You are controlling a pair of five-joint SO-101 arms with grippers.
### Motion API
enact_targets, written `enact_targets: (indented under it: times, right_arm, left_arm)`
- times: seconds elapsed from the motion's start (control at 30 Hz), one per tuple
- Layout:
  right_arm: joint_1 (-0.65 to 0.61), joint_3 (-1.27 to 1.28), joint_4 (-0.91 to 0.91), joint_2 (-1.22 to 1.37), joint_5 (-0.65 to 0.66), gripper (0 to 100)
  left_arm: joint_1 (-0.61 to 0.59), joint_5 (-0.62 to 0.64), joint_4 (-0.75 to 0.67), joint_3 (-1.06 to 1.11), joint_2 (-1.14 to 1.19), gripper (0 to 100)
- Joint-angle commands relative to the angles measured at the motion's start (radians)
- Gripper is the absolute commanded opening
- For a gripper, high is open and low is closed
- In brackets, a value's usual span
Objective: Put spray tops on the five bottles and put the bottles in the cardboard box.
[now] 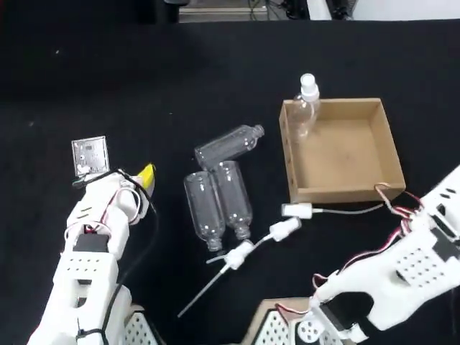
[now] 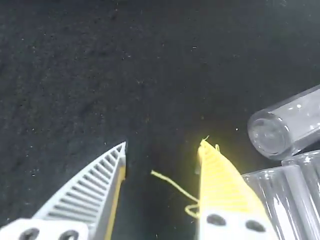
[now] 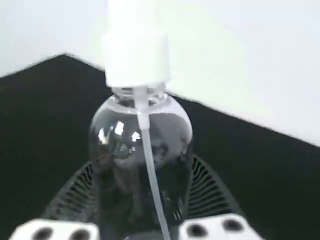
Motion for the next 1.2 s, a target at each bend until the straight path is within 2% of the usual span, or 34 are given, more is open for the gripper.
enact_targets:
  times: [0.0, 0.6, 1.17]
  right_arm:
    - [0.021, -0.166, -0.023, 0.041, -0.011, 1.5]
    - [0.064, -0.559, -0.029, 0.366, -0.018, 1.2]
    - [0.061, -0.576, -0.023, 0.424, -0.011, 3.0]
  left_arm:
    - [-0.01, 0.011, -0.02, -0.012, -0.008, 21]
    - [-0.008, 0.011, -0.02, -0.012, -0.008, 21]
    - [-0.007, 0.009, -0.02, -0.012, -0.009, 21]
